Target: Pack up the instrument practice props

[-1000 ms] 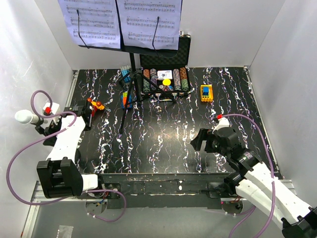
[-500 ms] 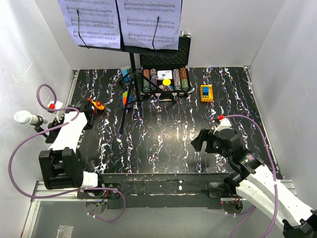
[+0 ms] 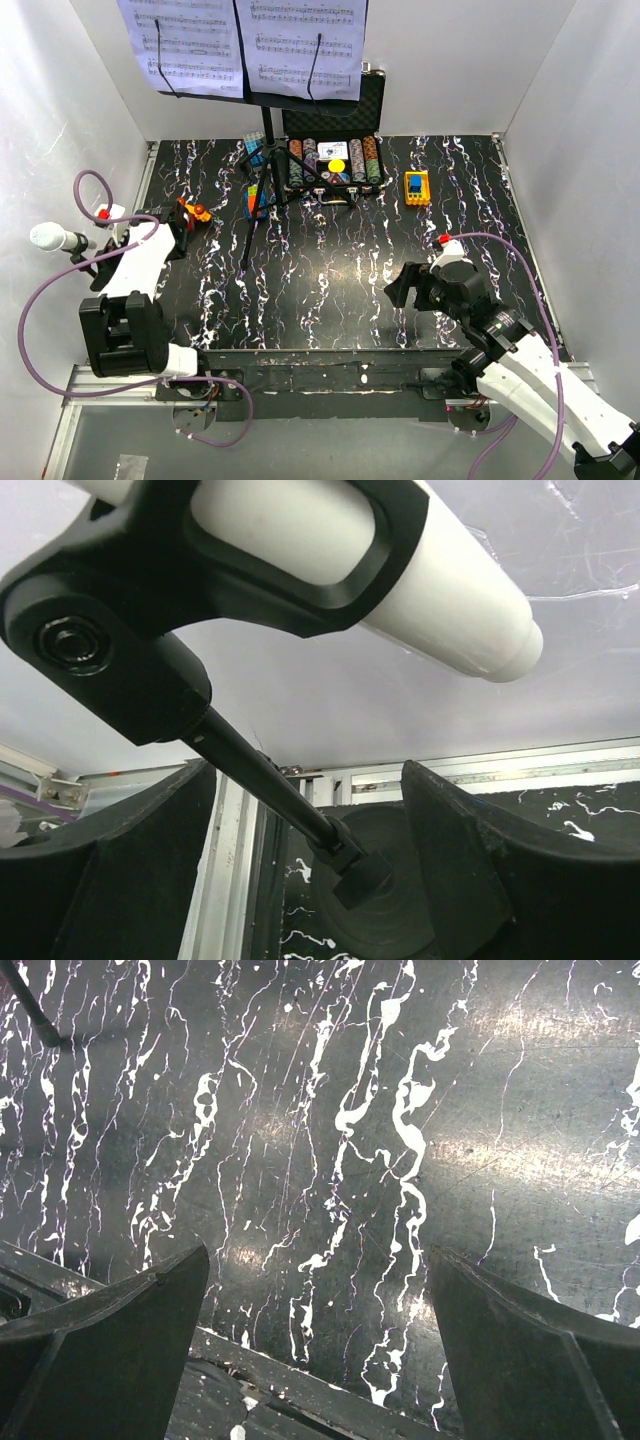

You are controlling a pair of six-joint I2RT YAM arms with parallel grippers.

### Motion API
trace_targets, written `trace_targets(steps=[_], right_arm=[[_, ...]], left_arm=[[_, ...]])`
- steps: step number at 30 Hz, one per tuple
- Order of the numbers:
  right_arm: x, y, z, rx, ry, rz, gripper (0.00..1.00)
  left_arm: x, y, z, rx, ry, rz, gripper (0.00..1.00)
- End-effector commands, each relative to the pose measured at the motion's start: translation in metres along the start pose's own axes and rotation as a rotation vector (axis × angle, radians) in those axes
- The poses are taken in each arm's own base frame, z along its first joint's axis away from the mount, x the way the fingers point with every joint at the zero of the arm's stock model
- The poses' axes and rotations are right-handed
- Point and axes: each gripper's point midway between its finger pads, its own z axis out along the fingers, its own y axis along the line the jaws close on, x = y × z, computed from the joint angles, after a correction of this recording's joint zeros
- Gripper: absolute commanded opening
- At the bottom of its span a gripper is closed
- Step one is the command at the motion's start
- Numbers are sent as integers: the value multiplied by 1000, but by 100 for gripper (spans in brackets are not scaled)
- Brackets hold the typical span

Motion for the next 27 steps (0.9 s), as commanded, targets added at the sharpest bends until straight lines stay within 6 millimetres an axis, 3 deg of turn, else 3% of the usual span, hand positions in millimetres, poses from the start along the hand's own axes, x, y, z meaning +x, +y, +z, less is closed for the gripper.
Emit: trace_targets(steps=[1, 6, 20, 27], right_arm=[[-11, 6, -3, -16, -48, -15, 98], [-11, 8, -5, -28, -55, -16, 98], [-8, 7, -3, -26, -68, -18, 98], [-7, 8, -2, -29, -68, -17, 98]], left_arm=[[-43, 24, 7, -84, -218, 94, 78], [-42, 19, 11, -94, -204, 89, 81], [-39, 3, 20, -100, -153, 93, 78], [-38, 11, 20, -103, -153, 78, 57]])
